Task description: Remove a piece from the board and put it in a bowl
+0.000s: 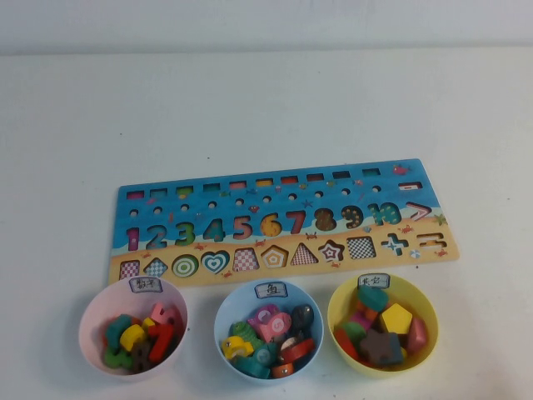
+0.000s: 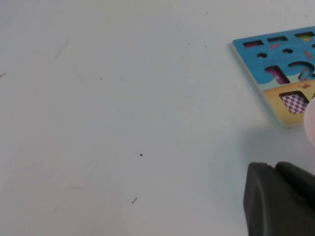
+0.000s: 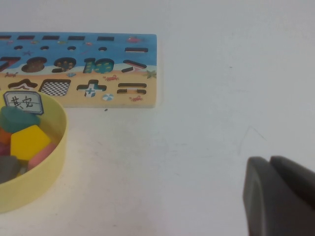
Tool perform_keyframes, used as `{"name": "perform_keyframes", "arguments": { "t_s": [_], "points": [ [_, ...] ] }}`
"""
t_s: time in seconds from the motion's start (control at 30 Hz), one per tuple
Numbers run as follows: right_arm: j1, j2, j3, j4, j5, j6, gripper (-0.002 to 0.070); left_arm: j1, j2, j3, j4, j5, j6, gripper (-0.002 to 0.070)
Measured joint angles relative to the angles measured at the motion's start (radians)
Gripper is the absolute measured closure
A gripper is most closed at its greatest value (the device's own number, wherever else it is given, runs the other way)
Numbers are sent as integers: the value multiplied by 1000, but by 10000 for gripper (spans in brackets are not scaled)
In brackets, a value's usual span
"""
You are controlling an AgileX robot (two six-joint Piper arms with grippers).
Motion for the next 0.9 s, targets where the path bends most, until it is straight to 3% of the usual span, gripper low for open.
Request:
{"name": "perform_keyframes", "arguments": {
  "t_s": [0.9],
  "points": [
    [0, 0, 0, 0, 0, 0, 694, 0, 0, 0, 0, 0, -2, 678]
  ]
}}
